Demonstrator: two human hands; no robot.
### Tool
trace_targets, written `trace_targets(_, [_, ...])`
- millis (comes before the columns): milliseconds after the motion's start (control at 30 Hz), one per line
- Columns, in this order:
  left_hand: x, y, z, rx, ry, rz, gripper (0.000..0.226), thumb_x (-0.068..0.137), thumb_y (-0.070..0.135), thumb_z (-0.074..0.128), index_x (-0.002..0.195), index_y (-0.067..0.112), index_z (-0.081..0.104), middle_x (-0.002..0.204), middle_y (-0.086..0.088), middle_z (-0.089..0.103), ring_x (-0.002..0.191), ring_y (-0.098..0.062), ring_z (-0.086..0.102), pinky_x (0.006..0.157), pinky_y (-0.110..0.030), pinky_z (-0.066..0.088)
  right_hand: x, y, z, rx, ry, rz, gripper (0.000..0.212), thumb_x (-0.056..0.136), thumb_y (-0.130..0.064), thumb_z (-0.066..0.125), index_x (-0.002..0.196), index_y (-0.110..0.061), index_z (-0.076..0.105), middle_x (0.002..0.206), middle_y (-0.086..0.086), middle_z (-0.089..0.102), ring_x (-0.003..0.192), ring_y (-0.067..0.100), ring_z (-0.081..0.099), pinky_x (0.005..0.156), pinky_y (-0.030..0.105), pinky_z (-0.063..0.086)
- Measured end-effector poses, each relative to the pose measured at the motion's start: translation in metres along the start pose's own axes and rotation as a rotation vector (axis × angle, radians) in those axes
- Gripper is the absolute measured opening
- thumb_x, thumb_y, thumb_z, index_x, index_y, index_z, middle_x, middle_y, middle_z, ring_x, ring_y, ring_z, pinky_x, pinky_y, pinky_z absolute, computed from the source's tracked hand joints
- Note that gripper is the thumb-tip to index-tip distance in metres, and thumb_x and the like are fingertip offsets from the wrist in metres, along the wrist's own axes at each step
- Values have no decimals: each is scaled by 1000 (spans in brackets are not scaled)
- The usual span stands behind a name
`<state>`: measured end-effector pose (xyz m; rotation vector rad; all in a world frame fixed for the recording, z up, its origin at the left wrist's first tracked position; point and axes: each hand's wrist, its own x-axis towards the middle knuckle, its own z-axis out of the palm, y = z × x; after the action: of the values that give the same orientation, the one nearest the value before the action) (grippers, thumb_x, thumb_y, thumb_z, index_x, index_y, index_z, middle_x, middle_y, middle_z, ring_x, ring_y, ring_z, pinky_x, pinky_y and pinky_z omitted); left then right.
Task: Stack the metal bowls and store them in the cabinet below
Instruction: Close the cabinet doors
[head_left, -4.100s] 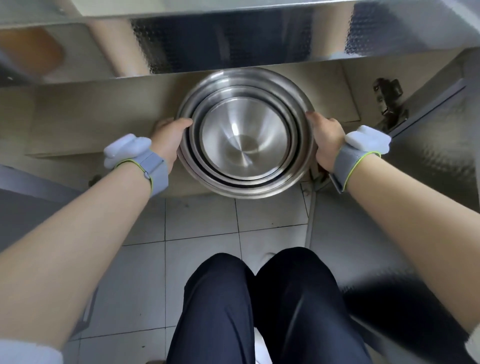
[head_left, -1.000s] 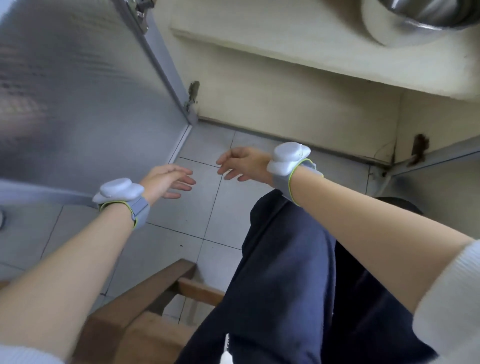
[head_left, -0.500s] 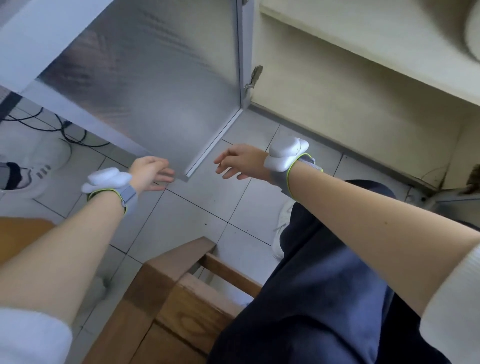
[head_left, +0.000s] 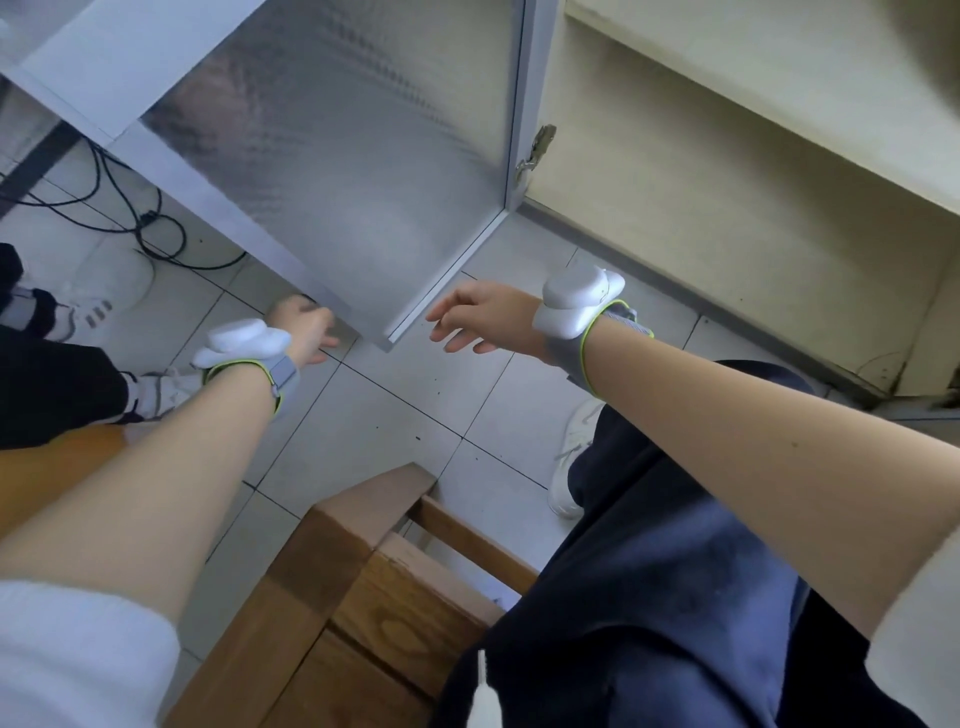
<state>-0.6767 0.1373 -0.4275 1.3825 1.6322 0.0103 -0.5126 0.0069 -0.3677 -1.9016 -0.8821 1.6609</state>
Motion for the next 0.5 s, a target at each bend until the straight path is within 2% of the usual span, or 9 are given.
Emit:
trace_targets(67, [0, -4, 2, 4, 23, 9, 37, 89, 4, 42, 125, 1, 50, 129, -18, 57, 88, -26, 58, 58, -27, 44, -1, 2, -1, 5, 5, 3, 33, 93, -13, 36, 121, -10, 54, 122, 5, 65, 92, 12, 58, 67, 19, 41])
trace_targets(167, [-1, -7, 6, 60, 35, 42, 29, 87, 3, 40, 111, 9, 54, 107, -12, 55, 79, -28, 58, 58, -27, 42, -3, 3, -2, 2, 4, 7, 32, 93, -13, 37, 120, -11, 54, 111, 2, 65, 92, 12, 58, 67, 18, 40])
trace_targets(233, [1, -6, 4, 147, 49, 65, 17, 86, 3, 39, 91, 14, 50, 99, -9, 51, 78, -28, 57, 67, -28, 42, -5, 5, -4, 4, 11, 6, 27, 92, -13, 39, 114, -14, 56, 110, 1, 65, 91, 12, 58, 68, 19, 41])
trace_targets(300, [3, -3, 0, 217, 70, 66, 13, 86, 5, 39, 84, 14, 49, 99, -10, 49, 84, -29, 55, 77, -33, 43, -7, 7, -5, 10, 24, 7, 22, 92, -13, 40, 107, -18, 55, 117, 3, 66, 91, 12, 59, 69, 20, 41])
trace_targets(333, [4, -1, -2, 233, 73, 52, 14, 86, 7, 40, 91, 11, 52, 101, -10, 48, 88, -30, 55, 84, -36, 45, -7, 8, -6, 12, 27, 10, 21, 92, -13, 40, 107, -18, 55, 120, 3, 66, 91, 11, 59, 70, 21, 41])
trace_targets(400, [6, 1, -2, 244, 87, 28, 36, 86, 9, 41, 121, 4, 48, 108, -9, 49, 99, -33, 58, 96, -44, 47, -8, 8, -6, 19, 22, 18, 21, 92, -12, 41, 106, -18, 55, 122, 4, 65, 92, 11, 59, 73, 22, 42])
trace_targets(467, [6, 2, 2, 185, 94, 18, 45, 88, 7, 40, 133, 4, 38, 122, -12, 52, 109, -36, 59, 96, -43, 47, -9, 8, -5, 26, 19, 13, 23, 92, -12, 41, 108, -17, 56, 121, 4, 66, 92, 12, 59, 74, 23, 41])
trace_targets(500, [5, 1, 4, 123, 84, 2, 45, 89, 5, 39, 134, 6, 37, 125, -11, 50, 108, -34, 59, 91, -40, 47, -9, 8, -5, 27, 18, 13, 24, 92, -12, 41, 110, -16, 56, 118, 4, 66, 92, 12, 59, 75, 24, 41])
